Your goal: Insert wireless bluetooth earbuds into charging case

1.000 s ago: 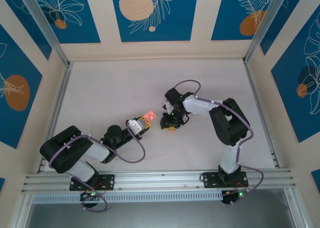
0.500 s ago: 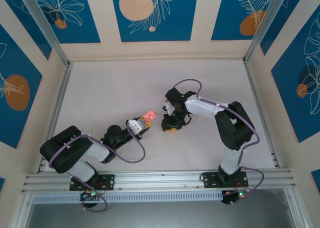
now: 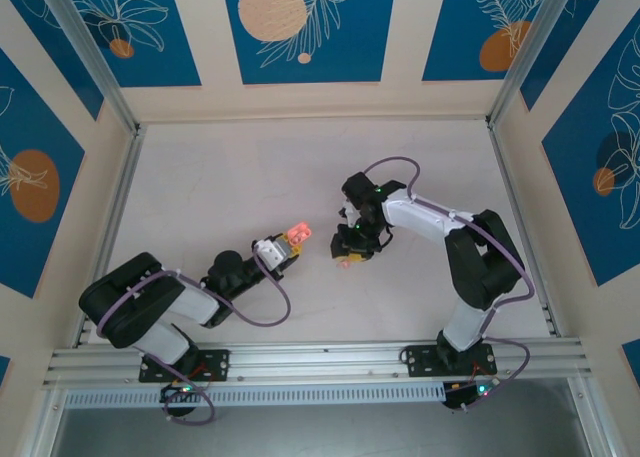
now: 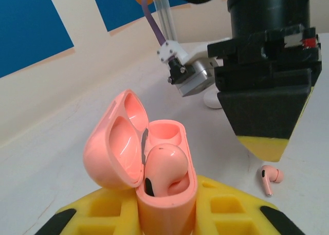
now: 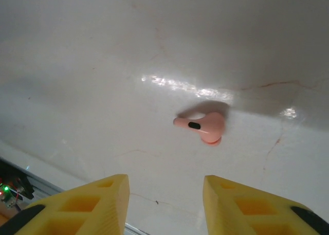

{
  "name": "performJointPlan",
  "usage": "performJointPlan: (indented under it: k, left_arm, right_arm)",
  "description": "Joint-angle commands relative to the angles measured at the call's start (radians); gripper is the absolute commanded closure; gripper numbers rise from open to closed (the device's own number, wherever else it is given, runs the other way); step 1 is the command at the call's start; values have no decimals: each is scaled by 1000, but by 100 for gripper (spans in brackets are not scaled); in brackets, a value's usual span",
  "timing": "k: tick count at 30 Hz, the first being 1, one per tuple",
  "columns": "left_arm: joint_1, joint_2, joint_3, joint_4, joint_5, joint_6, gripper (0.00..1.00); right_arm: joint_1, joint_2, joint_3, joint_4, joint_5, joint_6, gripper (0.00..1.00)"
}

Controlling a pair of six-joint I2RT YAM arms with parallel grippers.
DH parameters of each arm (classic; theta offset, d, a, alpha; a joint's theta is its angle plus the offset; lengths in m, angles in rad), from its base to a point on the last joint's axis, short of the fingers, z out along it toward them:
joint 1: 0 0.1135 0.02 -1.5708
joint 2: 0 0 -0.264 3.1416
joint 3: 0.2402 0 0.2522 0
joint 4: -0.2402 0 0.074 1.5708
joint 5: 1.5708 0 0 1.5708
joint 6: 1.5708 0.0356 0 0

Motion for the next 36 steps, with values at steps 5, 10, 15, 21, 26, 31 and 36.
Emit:
performJointPlan:
  k: [5, 10, 15, 21, 26, 31, 36]
  left_arm:
    - [-10, -15, -8, 37, 0, 2, 78]
    - [-10, -21, -13, 37, -6, 3, 78]
    - [-11, -28, -20, 37, -13, 4, 78]
    - [-11, -41, -28, 37, -24, 10, 78]
    - [-11, -44, -32, 38, -29, 9, 78]
    - [-11, -45, -32, 37, -33, 10, 78]
    - [-11, -53, -40, 38, -42, 9, 78]
  right_arm:
    - [2, 50, -43, 1, -27, 57, 54]
    - [4, 95, -34, 15, -51, 50, 54]
    - [-1, 125, 10, 30, -54, 21, 55]
    - [-7, 145, 70, 58, -75, -7, 55]
    - [-9, 136, 101, 41, -43, -20, 54]
    - [-6, 119, 104, -16, -11, 14, 53]
    - [30, 109, 72, -6, -50, 83, 53]
